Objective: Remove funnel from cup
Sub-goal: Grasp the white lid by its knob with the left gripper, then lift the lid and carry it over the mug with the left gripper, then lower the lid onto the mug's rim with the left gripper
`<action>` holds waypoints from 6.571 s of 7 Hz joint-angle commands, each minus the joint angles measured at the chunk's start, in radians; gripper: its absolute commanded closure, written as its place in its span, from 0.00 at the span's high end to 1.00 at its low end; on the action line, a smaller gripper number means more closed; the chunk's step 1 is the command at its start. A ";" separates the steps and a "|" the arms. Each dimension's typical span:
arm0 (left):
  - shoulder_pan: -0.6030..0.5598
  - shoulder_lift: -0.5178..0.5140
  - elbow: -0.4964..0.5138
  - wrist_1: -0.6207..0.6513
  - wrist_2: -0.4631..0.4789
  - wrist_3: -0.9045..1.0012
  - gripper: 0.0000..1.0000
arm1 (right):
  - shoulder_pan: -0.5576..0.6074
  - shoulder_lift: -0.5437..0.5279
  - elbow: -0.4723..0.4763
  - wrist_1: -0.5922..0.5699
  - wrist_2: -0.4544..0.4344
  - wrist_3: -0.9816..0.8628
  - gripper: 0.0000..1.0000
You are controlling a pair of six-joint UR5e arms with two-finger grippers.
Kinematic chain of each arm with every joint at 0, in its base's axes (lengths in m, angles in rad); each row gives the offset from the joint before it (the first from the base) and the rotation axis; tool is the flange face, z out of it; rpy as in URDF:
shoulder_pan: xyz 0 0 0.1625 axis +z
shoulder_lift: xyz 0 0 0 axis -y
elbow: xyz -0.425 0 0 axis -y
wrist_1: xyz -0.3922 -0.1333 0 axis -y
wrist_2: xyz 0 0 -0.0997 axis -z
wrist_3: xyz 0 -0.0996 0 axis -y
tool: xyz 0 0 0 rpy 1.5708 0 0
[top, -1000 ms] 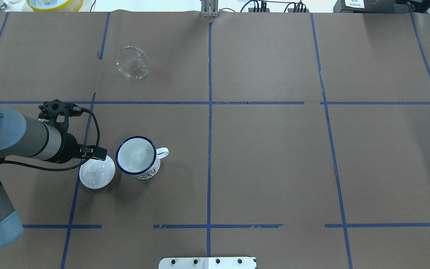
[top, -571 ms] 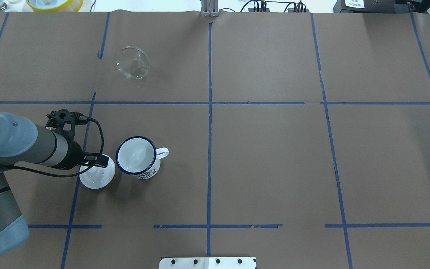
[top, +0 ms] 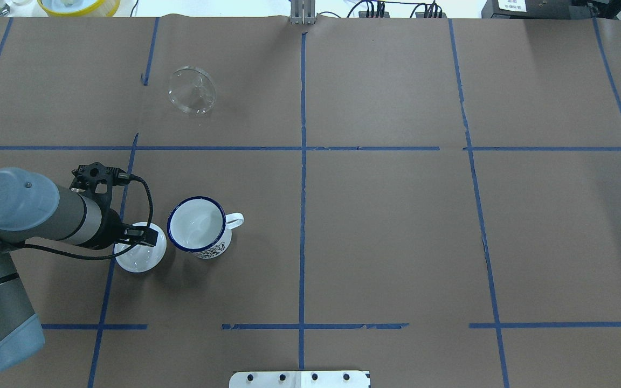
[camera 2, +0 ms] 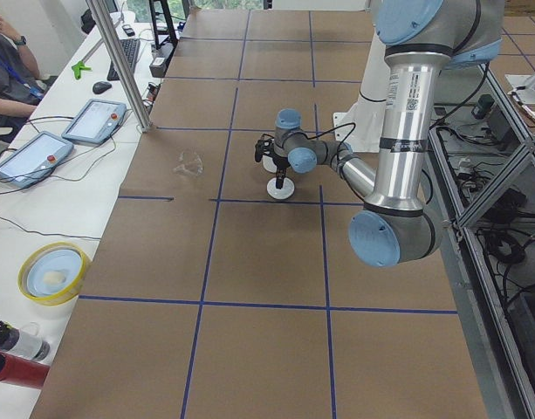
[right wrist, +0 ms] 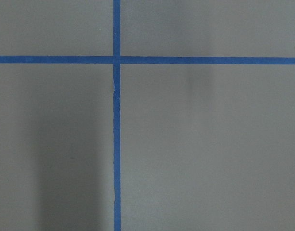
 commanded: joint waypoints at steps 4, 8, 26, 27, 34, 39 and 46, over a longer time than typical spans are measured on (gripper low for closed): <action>0.003 0.002 -0.001 0.001 0.002 -0.003 0.60 | 0.000 0.000 -0.001 0.000 0.000 0.000 1.00; 0.003 0.006 -0.001 0.002 0.000 -0.003 0.59 | 0.000 0.000 0.000 0.000 0.000 0.000 1.00; -0.073 -0.342 -0.079 0.420 -0.012 -0.098 0.00 | 0.000 0.000 0.000 0.000 0.000 0.000 1.00; -0.061 -0.341 -0.080 0.421 -0.012 -0.101 0.00 | 0.000 0.000 0.000 0.000 0.000 0.000 1.00; -0.030 -0.334 -0.083 0.421 -0.012 -0.120 0.00 | 0.000 0.000 0.000 0.000 0.000 0.000 1.00; -0.006 -0.331 -0.079 0.420 -0.011 -0.118 0.00 | 0.000 0.000 0.000 0.000 0.000 0.000 1.00; -0.012 -0.330 -0.085 0.420 -0.012 -0.101 1.00 | 0.000 0.000 -0.001 0.000 0.000 0.000 1.00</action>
